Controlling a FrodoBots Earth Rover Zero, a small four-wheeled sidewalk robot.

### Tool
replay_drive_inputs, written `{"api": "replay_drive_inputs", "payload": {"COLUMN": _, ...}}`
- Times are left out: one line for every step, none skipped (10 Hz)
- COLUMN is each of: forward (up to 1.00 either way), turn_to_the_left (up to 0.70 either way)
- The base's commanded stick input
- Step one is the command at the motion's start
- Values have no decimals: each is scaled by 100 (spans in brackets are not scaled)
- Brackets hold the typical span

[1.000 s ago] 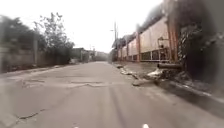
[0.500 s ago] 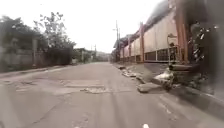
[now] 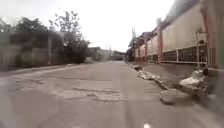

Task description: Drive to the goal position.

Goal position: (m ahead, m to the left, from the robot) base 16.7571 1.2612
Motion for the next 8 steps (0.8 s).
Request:
{"api": "replay_drive_inputs", "payload": {"forward": 70, "turn_to_the_left": -2}}
{"api": "replay_drive_inputs", "payload": {"forward": 70, "turn_to_the_left": -24}}
{"api": "replay_drive_inputs", "payload": {"forward": 70, "turn_to_the_left": -35}}
{"api": "replay_drive_inputs", "payload": {"forward": 70, "turn_to_the_left": -35}}
{"api": "replay_drive_inputs", "payload": {"forward": 70, "turn_to_the_left": -30}}
{"api": "replay_drive_inputs", "payload": {"forward": 70, "turn_to_the_left": -6}}
{"api": "replay_drive_inputs", "payload": {"forward": 70, "turn_to_the_left": 3}}
{"api": "replay_drive_inputs", "payload": {"forward": 70, "turn_to_the_left": 6}}
